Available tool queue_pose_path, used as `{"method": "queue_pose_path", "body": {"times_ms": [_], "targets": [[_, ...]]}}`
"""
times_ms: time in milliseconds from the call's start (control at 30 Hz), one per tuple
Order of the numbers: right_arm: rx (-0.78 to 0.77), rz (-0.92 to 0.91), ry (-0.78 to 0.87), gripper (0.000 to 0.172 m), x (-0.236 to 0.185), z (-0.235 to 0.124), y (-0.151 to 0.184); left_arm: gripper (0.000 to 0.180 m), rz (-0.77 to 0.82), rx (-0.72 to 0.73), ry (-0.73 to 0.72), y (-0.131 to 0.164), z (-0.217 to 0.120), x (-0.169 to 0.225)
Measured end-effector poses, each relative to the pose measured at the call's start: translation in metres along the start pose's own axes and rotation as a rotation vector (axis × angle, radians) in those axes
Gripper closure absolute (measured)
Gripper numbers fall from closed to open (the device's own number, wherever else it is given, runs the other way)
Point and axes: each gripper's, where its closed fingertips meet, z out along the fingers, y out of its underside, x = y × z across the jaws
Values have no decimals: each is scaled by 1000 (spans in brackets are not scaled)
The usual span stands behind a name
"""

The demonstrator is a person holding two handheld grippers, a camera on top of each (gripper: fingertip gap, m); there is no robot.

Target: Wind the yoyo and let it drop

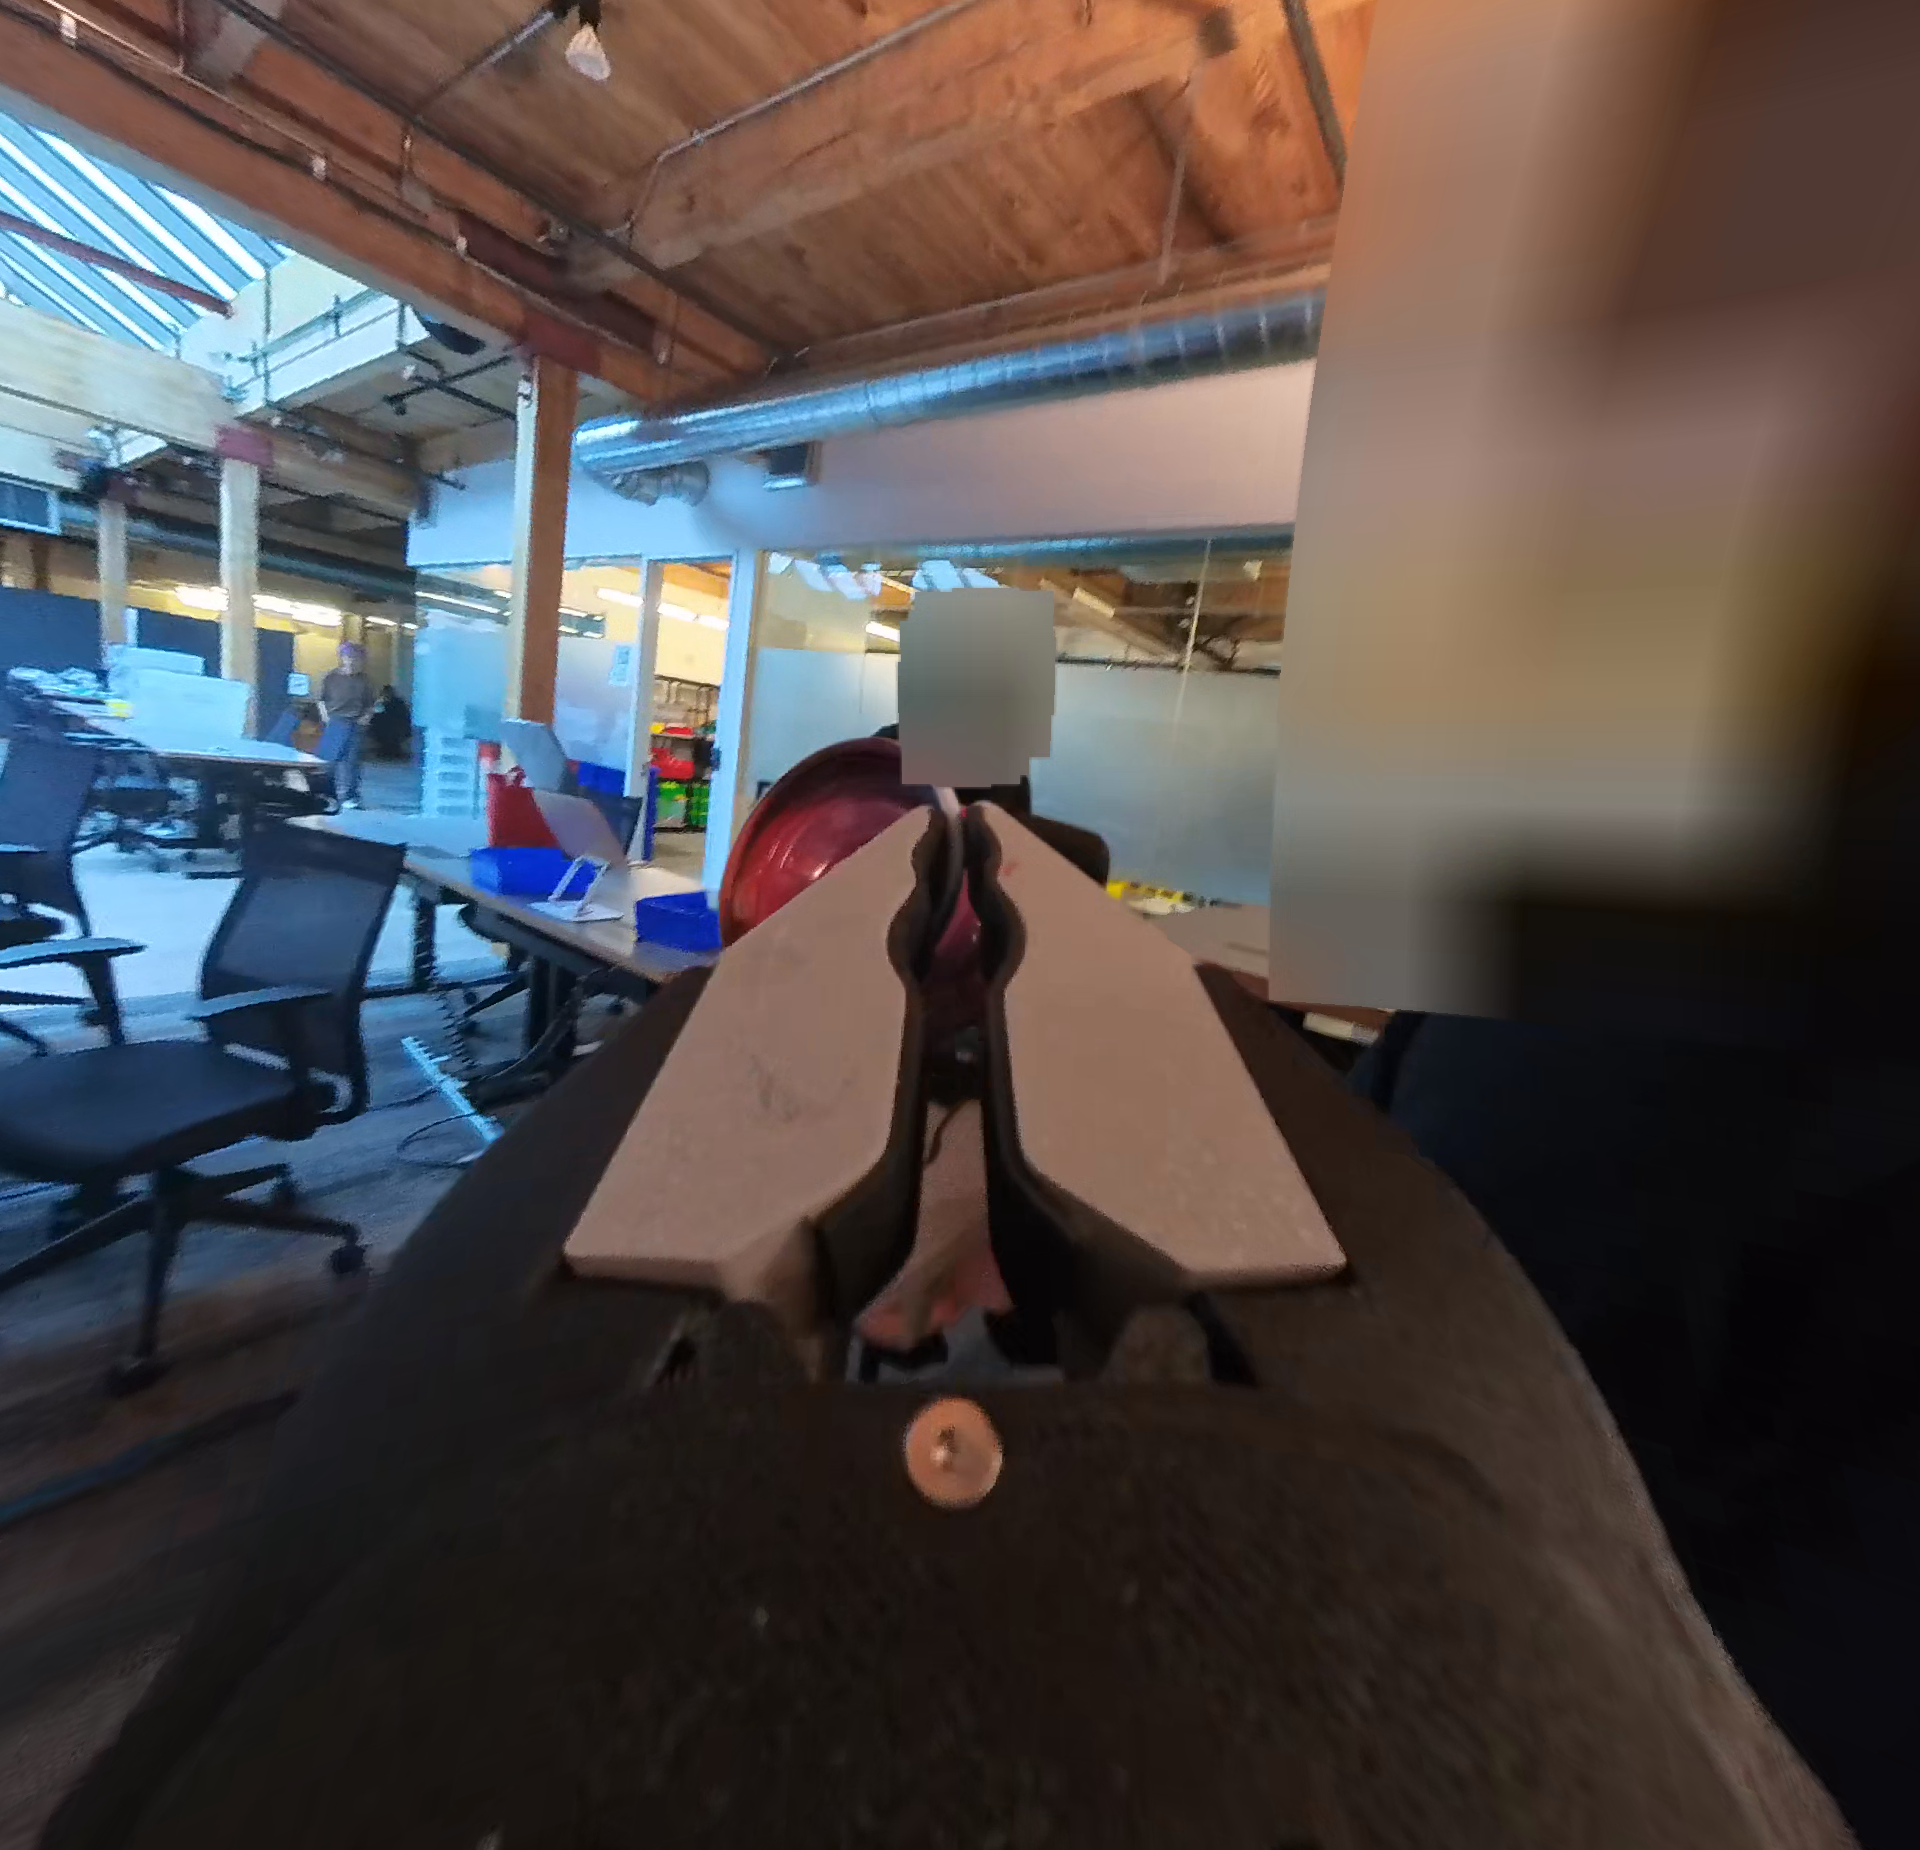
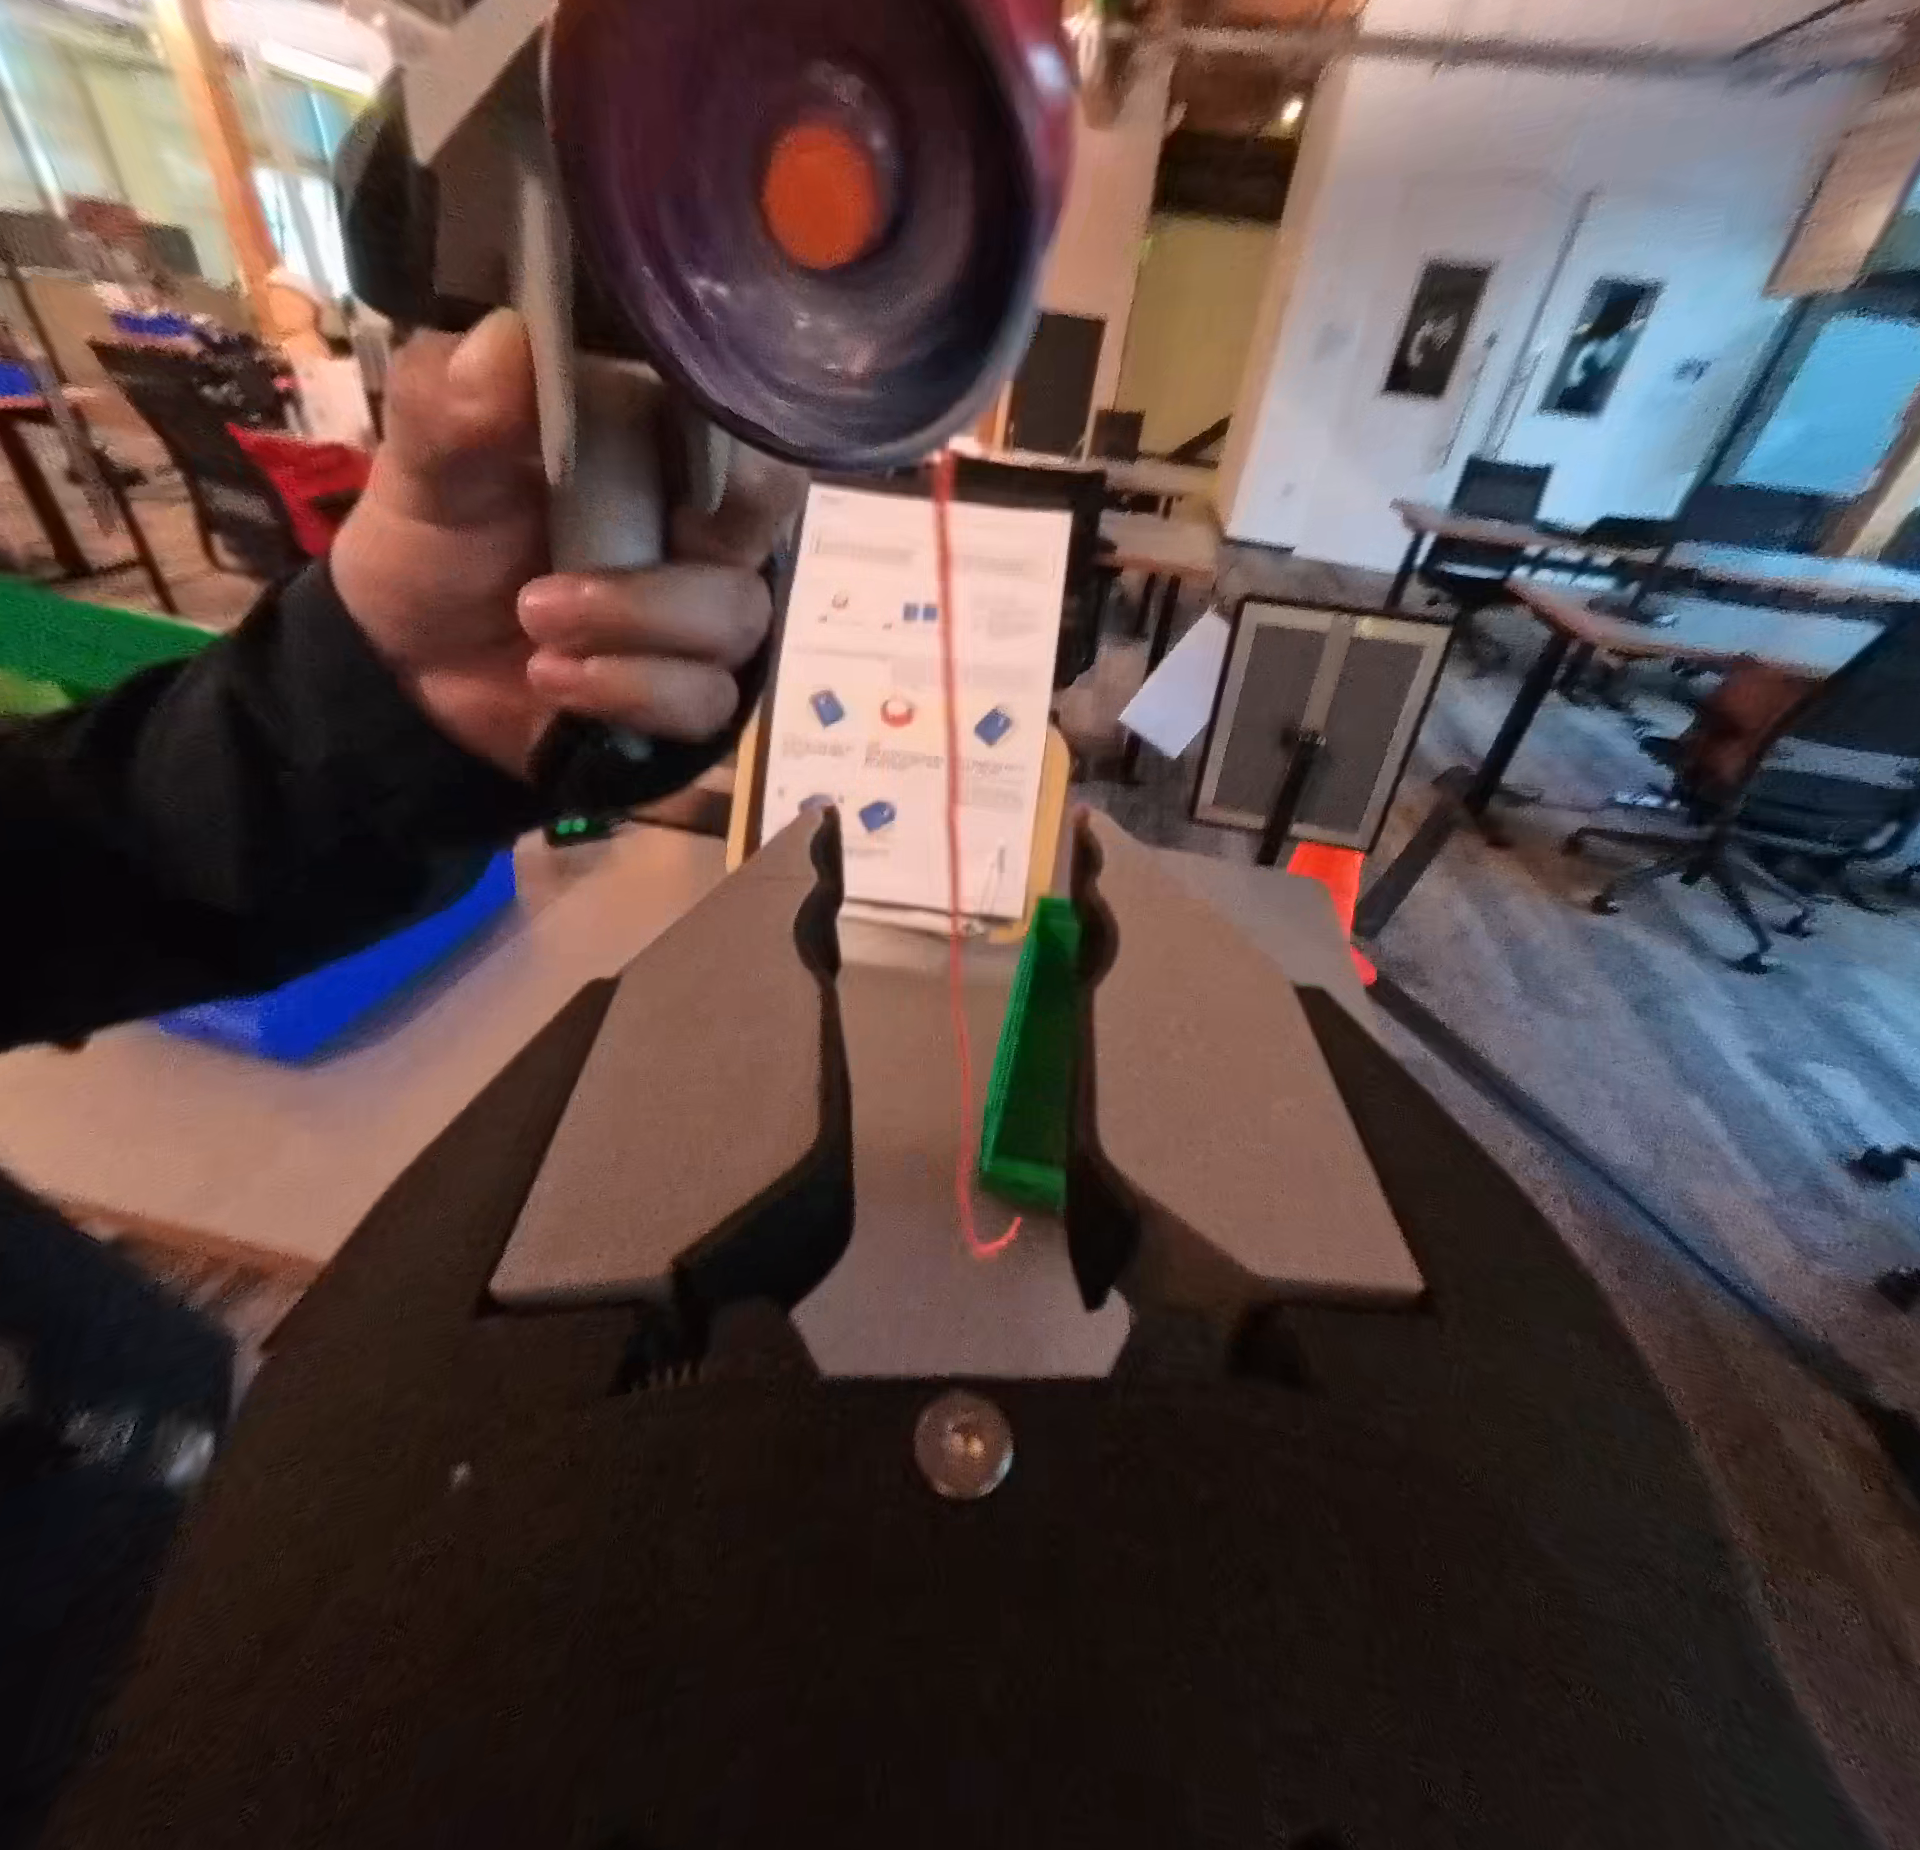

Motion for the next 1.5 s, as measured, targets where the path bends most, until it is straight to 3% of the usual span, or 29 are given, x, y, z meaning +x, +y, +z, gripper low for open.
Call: {"method": "queue_pose_path", "body": {"times_ms": [67,133,400,567,733,867,967,1067,1167,1267,1367,1433,1500], "targets": [[28,-20,75,142,4,7,-3,179,-33,27,12,-3,6,-2],[65,-50,158,172,13,3,-7,179,-35,36,2,-6,9,-5],[35,-40,101,172,-2,1,0,179,11,52,-116,-10,7,-26],[-6,-2,-65,172,-31,2,-7,179,192,-145,-309,30,7,-55],[-95,-201,-3,172,-10,-27,-29,179,297,-362,-396,63,-8,-63],[-225,-463,121,172,36,-33,-35,179,190,-473,-303,86,-7,-46],[-250,-466,1,172,36,-18,-15,180,102,-368,-121,75,2,-11],[-114,-262,-99,172,14,-7,-8,179,67,-307,-85,71,-5,0],[-11,-87,-179,172,-2,1,3,179,-30,-185,-85,64,-24,2],[-52,-30,-243,172,-21,18,26,179,-122,-72,-60,58,-43,8],[-68,-21,-301,172,-49,38,36,179,-94,-35,-76,57,-59,15],[-91,24,-331,172,-68,53,45,179,-88,76,-61,38,-75,23],[-127,58,-365,172,-90,66,59,179,-67,132,-153,26,-96,14]]}}
